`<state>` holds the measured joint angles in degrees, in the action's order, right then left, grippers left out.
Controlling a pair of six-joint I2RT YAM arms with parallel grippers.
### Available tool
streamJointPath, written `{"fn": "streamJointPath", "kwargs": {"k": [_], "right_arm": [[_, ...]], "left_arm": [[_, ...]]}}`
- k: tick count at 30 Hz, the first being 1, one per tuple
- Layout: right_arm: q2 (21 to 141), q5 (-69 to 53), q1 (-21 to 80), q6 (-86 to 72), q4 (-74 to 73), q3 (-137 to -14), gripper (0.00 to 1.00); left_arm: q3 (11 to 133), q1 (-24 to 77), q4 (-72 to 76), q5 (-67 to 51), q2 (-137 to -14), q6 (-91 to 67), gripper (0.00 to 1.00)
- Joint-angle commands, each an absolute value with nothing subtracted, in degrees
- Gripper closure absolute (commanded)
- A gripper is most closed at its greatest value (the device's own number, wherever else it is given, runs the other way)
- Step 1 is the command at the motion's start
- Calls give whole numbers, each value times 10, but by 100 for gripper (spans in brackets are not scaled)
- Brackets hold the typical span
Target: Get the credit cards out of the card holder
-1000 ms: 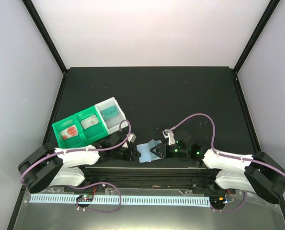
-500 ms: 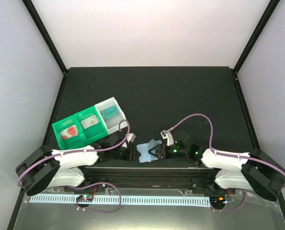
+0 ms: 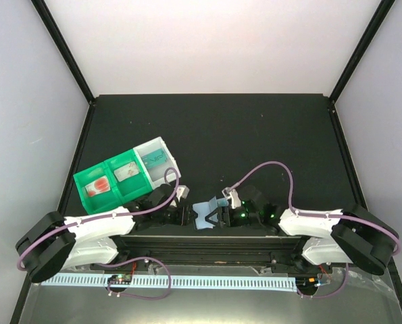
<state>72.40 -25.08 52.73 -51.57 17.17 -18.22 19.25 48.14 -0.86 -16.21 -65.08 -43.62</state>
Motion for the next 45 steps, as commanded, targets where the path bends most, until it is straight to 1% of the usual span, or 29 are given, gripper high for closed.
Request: {"fn": "streamJointPath", "kwargs": {"k": [1, 13, 17, 20, 23, 27, 29, 32, 36, 39, 41, 43, 45], "right_arm": [[733, -261, 535, -514, 195, -207, 26], [748, -258, 547, -513, 194, -225, 25], [742, -242, 547, -506, 172, -226, 28], [737, -225, 547, -500, 150, -229, 34], [741, -206, 547, -492, 126, -235, 42], [752, -184, 547, -487, 118, -236, 60], [759, -177, 547, -487, 119, -236, 67], [775, -167, 547, -485, 124, -236, 73], [801, -169, 547, -486, 134, -241, 74], [818, -163, 547, -486, 137, -243, 72], [827, -161, 547, -487, 139, -244, 71], [835, -161, 547, -488, 141, -244, 71], [840, -165, 547, -488, 148, -243, 70]], "left_arm": [[195, 485, -16, -147, -641, -438, 64], [178, 484, 0, -133, -634, -450, 65], [177, 485, -3, -130, -630, -450, 65], [176, 484, 0, -129, -629, -450, 66], [178, 484, -1, -130, -626, -452, 68], [175, 484, -3, -129, -610, -458, 71], [174, 484, -1, -131, -600, -460, 72], [169, 484, 15, -143, -596, -460, 74], [164, 484, 49, -165, -611, -461, 74], [161, 484, 72, -181, -632, -462, 75], [160, 484, 86, -187, -646, -462, 78], [158, 484, 96, -190, -657, -462, 84], [155, 484, 107, -192, -664, -463, 86]]}}
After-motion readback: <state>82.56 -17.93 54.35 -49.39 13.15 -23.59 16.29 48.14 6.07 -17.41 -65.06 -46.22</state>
